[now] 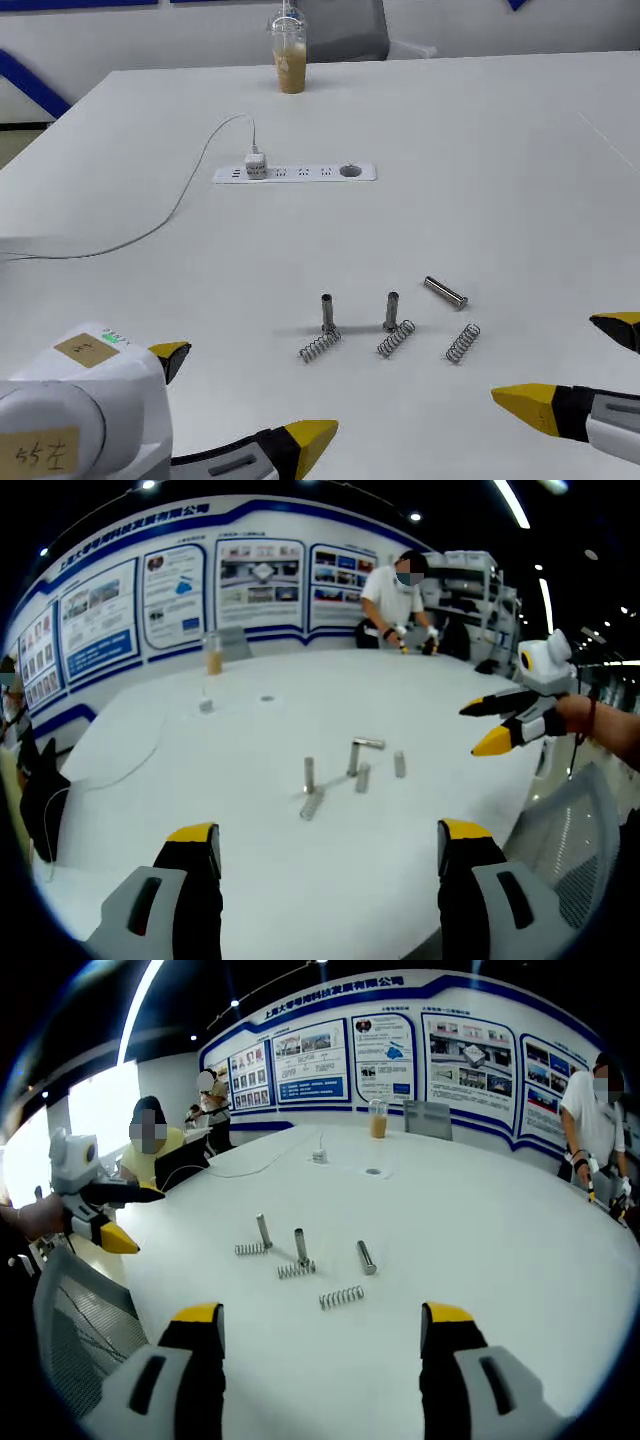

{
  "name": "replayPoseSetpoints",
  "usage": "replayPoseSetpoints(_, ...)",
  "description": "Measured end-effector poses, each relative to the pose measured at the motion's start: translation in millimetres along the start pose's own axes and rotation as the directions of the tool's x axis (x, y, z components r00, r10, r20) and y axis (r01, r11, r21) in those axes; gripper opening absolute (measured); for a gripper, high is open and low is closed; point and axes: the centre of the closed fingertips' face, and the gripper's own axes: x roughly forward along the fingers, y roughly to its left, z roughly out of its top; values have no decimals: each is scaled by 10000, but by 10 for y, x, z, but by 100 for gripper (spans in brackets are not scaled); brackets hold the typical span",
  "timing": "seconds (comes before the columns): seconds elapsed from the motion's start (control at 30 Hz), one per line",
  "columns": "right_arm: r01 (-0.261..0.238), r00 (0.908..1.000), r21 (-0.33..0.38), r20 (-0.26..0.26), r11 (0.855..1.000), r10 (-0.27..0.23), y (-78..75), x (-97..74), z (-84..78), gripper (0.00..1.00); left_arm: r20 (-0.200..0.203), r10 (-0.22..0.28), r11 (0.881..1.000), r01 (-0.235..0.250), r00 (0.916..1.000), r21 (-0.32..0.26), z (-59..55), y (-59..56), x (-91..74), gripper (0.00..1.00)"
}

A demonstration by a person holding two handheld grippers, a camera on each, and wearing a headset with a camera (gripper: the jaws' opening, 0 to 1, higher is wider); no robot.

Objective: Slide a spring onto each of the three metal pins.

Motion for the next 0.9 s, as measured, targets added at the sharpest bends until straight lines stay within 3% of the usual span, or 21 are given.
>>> replayPoseSetpoints(0.43,72,9995,123,322,9999,-76,-156,266,179,73,-41,-58,10000,58,10000,9,-25,-10,31,90)
replayPoseSetpoints(0.9,-94,9999,-72,88,9999,95,-272,615,223,64,-79,-37,10000,36,10000,-52,-39,6,79,89)
